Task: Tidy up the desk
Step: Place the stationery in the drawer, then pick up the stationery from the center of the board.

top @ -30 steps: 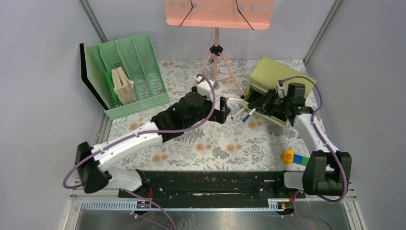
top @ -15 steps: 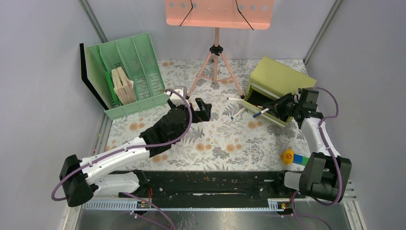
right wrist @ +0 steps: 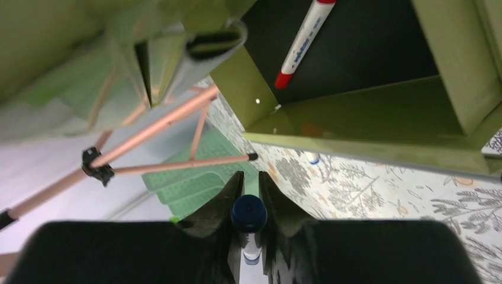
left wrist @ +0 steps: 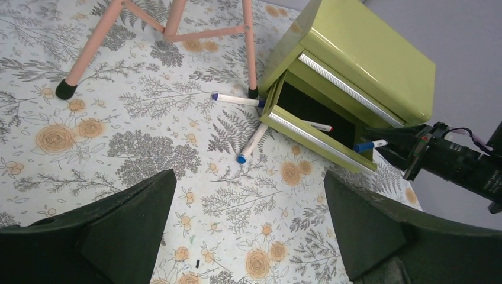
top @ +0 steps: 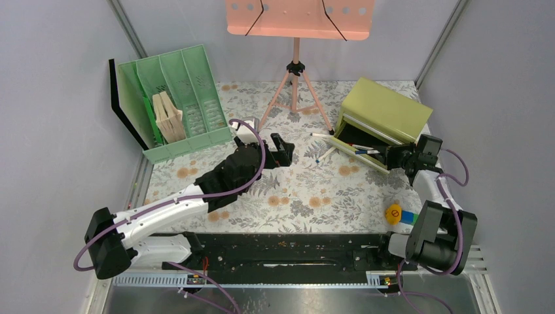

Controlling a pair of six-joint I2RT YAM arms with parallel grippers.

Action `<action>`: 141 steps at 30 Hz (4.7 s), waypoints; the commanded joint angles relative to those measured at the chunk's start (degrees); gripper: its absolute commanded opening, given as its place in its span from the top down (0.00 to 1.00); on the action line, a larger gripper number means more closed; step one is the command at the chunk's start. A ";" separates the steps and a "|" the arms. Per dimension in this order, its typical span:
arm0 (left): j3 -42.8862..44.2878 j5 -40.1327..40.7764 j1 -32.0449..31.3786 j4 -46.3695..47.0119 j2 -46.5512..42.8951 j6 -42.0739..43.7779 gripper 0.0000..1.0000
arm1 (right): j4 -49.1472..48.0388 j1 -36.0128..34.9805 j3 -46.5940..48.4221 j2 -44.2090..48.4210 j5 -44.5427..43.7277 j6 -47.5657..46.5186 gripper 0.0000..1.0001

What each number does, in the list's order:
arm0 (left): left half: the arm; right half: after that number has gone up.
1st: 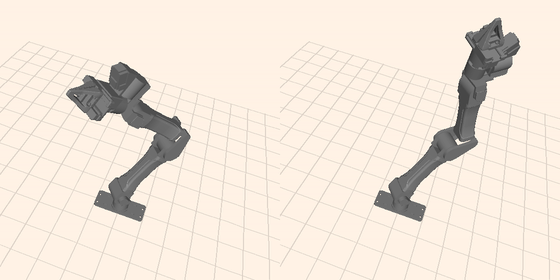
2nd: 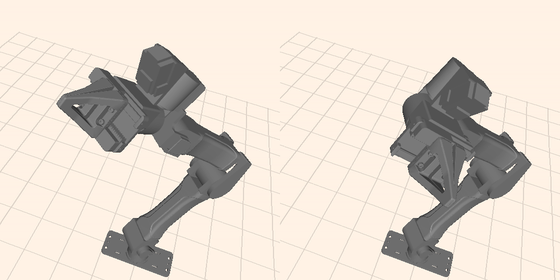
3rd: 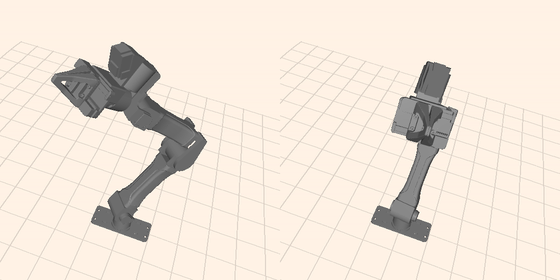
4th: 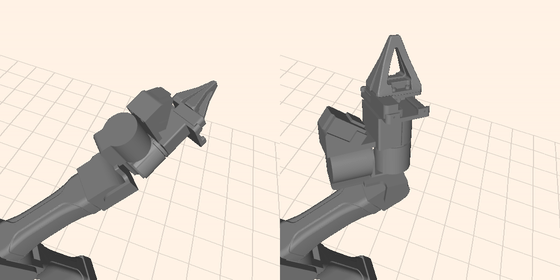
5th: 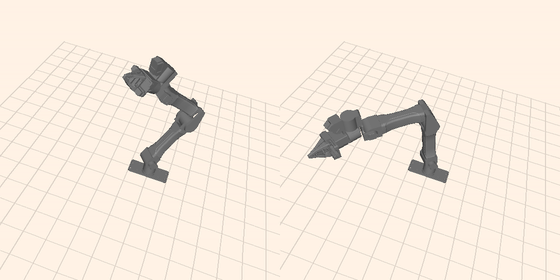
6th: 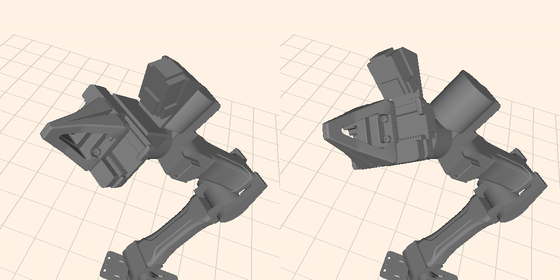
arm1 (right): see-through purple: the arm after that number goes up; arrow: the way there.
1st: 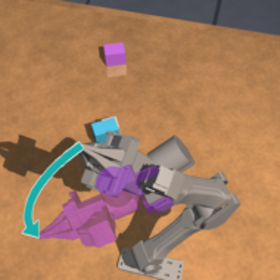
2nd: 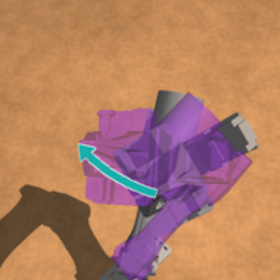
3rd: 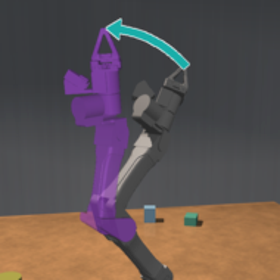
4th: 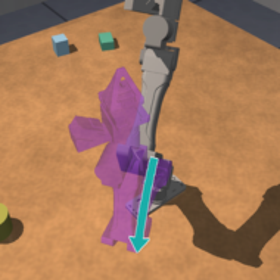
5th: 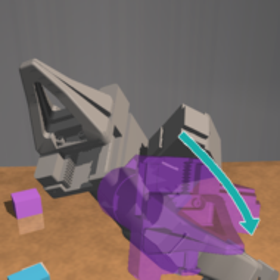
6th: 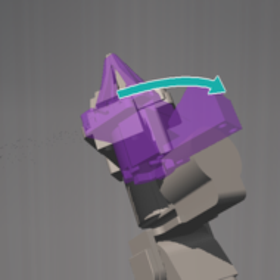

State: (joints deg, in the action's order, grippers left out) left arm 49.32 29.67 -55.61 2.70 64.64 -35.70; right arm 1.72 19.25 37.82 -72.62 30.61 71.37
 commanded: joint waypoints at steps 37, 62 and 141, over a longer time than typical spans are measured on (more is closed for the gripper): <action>5.05 -9.39 1.12 -1.09 2.80 0.54 0.01 | -19.58 0.18 -2.79 -5.65 -1.92 16.68 0.00; 24.63 -22.42 1.82 -20.70 24.43 14.33 0.01 | 13.10 0.44 -3.08 8.38 6.40 -10.66 0.01; 10.94 -39.20 2.27 -18.68 24.12 8.12 1.00 | 37.66 0.27 4.55 8.28 15.58 -46.08 0.02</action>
State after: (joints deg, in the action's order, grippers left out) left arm 60.14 -7.81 -53.69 -21.28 95.24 -26.22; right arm 38.30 19.55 41.71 -65.19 42.33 25.96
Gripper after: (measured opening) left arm 0.180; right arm 0.989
